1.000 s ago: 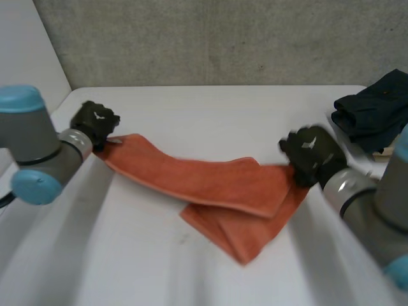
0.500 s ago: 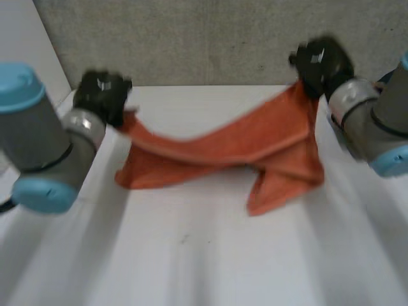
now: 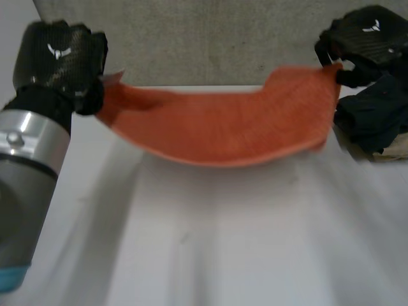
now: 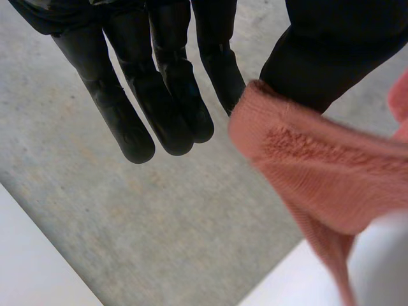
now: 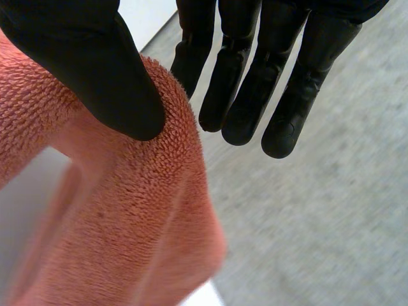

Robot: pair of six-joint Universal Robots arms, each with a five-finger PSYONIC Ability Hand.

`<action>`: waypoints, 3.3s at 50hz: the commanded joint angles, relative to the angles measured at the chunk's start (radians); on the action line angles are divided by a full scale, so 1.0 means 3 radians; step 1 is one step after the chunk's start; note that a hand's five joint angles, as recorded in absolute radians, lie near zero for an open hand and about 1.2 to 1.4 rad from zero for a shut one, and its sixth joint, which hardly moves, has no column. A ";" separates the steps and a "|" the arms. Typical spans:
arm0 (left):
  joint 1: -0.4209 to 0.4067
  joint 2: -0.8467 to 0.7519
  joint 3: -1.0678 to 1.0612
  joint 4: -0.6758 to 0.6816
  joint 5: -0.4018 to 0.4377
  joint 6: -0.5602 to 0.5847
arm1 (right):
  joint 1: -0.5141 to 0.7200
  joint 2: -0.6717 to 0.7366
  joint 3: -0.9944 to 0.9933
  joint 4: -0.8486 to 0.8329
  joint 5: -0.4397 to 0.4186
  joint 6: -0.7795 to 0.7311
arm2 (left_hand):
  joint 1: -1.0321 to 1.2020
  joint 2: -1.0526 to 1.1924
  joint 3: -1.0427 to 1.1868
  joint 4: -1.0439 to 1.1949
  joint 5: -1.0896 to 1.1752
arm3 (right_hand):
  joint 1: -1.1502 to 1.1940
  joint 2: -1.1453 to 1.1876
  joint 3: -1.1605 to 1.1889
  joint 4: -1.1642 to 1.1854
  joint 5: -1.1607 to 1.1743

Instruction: Fold the laundry.

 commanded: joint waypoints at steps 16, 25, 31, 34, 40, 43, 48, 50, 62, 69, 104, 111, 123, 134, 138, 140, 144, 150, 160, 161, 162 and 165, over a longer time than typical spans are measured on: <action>0.0038 -0.1702 0.0217 0.0023 0.0017 -0.0137 | 0.0533 0.1362 -0.0066 0.0527 0.0959 -0.1698 | 0.0865 0.0669 0.0682 0.0650 0.0798 | 0.1160 0.0539 0.0474 0.0458 0.0557; -0.0003 -0.1984 0.0483 0.0044 0.0037 -0.0147 | 0.0692 0.1347 0.0127 -0.0092 0.1298 -0.1152 | -0.2557 -0.2753 -0.2741 -0.2773 -0.2625 | -0.2674 -0.3295 -0.3360 -0.3375 -0.3277; -0.0018 -0.1703 0.0396 0.0039 0.0190 -0.0132 | 0.0661 0.0842 0.0572 -0.0322 0.1334 -0.0421 | -0.2656 -0.2852 -0.2840 -0.2872 -0.2724 | -0.2674 -0.3295 -0.3360 -0.3375 -0.3277; 0.0048 -0.1493 0.0238 0.0039 0.0405 -0.0101 | 0.0656 0.0591 0.0863 -0.0358 0.1339 -0.0170 | -0.2607 -0.2804 -0.2791 -0.2823 -0.2675 | -0.2674 -0.3295 -0.3360 -0.3375 -0.3277; 0.0430 -0.1059 -0.0160 0.0023 0.1140 0.0087 | 0.0554 0.0126 0.1374 -0.0333 0.1370 0.0030 | -0.2480 -0.2676 -0.2664 -0.2696 -0.2548 | -0.2674 -0.3295 -0.3360 -0.3375 -0.3277; 0.0635 -0.0951 -0.0319 0.0018 0.1483 0.0297 | 0.0421 -0.0033 0.1574 -0.0327 0.1370 0.0009 | -0.2441 -0.2637 -0.2625 -0.2657 -0.2509 | -0.2674 -0.3295 -0.3360 -0.3375 -0.3277; 0.1034 -0.0905 -0.0544 -0.0094 0.2025 0.0874 | 0.0319 -0.0309 0.1881 -0.0282 0.1359 0.0004 | -0.2324 -0.2520 -0.2507 -0.2539 -0.2391 | -0.2674 -0.3295 -0.3360 -0.3375 -0.3277; 0.1091 -0.0925 -0.0575 -0.0145 0.2072 0.1013 | 0.0308 -0.0381 0.1948 -0.0251 0.1354 0.0009 | -0.2294 -0.2490 -0.2478 -0.2510 -0.2362 | -0.2674 -0.3295 -0.3360 -0.3375 -0.3277; 0.1081 -0.1523 -0.0417 -0.0115 0.2098 0.1290 | 0.0160 -0.0581 0.2454 -0.0041 0.1380 0.0009 | -0.1795 -0.1991 -0.1979 -0.2011 -0.1863 | -0.2425 -0.3046 -0.3111 -0.3126 -0.3028; 0.0999 -0.1825 -0.0223 0.0008 0.2093 0.1290 | -0.0080 -0.0591 0.2715 -0.0061 0.1344 0.0015 | -0.1326 -0.1522 -0.1510 -0.1542 -0.1394 | -0.2248 -0.2869 -0.2935 -0.2950 -0.2851; 0.1158 -0.1718 0.0069 0.0197 0.1592 0.1223 | 0.0170 -0.0402 0.2935 -0.0424 0.1237 -0.0011 | 0.0865 0.0669 0.0682 0.0650 0.0798 | -0.2150 -0.2771 -0.2837 -0.2852 -0.2753; 0.1183 -0.1713 0.0105 0.0197 0.1581 0.1213 | 0.0369 -0.0111 0.2904 -0.0614 0.1308 -0.0011 | 0.0865 0.0669 0.0682 0.0650 0.0798 | -0.1974 -0.2595 -0.2661 -0.2676 -0.2578; 0.1173 -0.1718 0.0166 0.0197 0.1581 0.1050 | 0.0497 0.0079 0.2899 -0.0895 0.1436 -0.0011 | 0.0865 0.0669 0.0682 0.0650 0.0798 | -0.1279 -0.1901 -0.1966 -0.1981 -0.1883; 0.1153 -0.1718 0.0181 0.0192 0.1581 0.1009 | 0.0574 0.0186 0.2838 -0.1023 0.1498 -0.0011 | 0.0865 0.0669 0.0682 0.0650 0.0798 | -0.0565 -0.1186 -0.1252 -0.1267 -0.1168; 0.1163 -0.1718 0.0186 0.0192 0.1581 0.1003 | 0.0610 0.0227 0.2817 -0.1033 0.1503 -0.0011 | 0.0865 0.0669 0.0682 0.0650 0.0798 | -0.0419 -0.1040 -0.1105 -0.1121 -0.1022; 0.1163 -0.1718 0.0181 0.0192 0.1581 0.1003 | 0.0620 0.0237 0.2807 -0.1043 0.1508 -0.0011 | 0.0865 0.0669 0.0682 0.0650 0.0798 | -0.0359 -0.0980 -0.1046 -0.1061 -0.0963; 0.1173 -0.1723 0.0181 0.0187 0.1576 0.1003 | 0.0646 0.0248 0.2797 -0.1094 0.1589 -0.0011 | 0.0865 0.0669 0.0682 0.0650 0.0798 | -0.0066 -0.0687 -0.0753 -0.0768 -0.0670; 0.1178 -0.1723 0.0181 0.0177 0.1576 0.1003 | 0.0702 0.0314 0.2776 -0.1140 0.1717 -0.0047 | 0.0865 0.0669 0.0682 0.0650 0.0798 | 0.1395 0.0774 0.0709 0.0693 0.0792; 0.1188 -0.1585 0.0171 0.0146 0.1541 0.1003 | 0.0620 0.0110 0.2613 -0.1069 0.1814 -0.0057 | 0.0865 0.0669 0.0682 0.0650 0.0798 | 0.1399 0.0778 0.0712 0.0697 0.0796; 0.1204 -0.1509 0.0156 0.0146 0.1515 0.0998 | 0.0605 -0.0068 0.2572 -0.1013 0.1815 -0.0072 | 0.0865 0.0669 0.0682 0.0650 0.0798 | 0.1399 0.0778 0.0712 0.0697 0.0796; 0.1209 -0.1463 0.0146 0.0136 0.1500 0.0993 | 0.0600 -0.0165 0.2552 -0.0972 0.1815 -0.0083 | 0.0865 0.0669 0.0682 0.0650 0.0798 | 0.1399 0.0778 0.0712 0.0697 0.0796; 0.1255 -0.1254 0.0115 0.0044 0.1444 0.0927 | 0.0529 -0.0446 0.2353 -0.0738 0.1809 -0.0189 | 0.0865 0.0669 0.0682 0.0650 0.0798 | 0.1399 0.0778 0.0712 0.0697 0.0796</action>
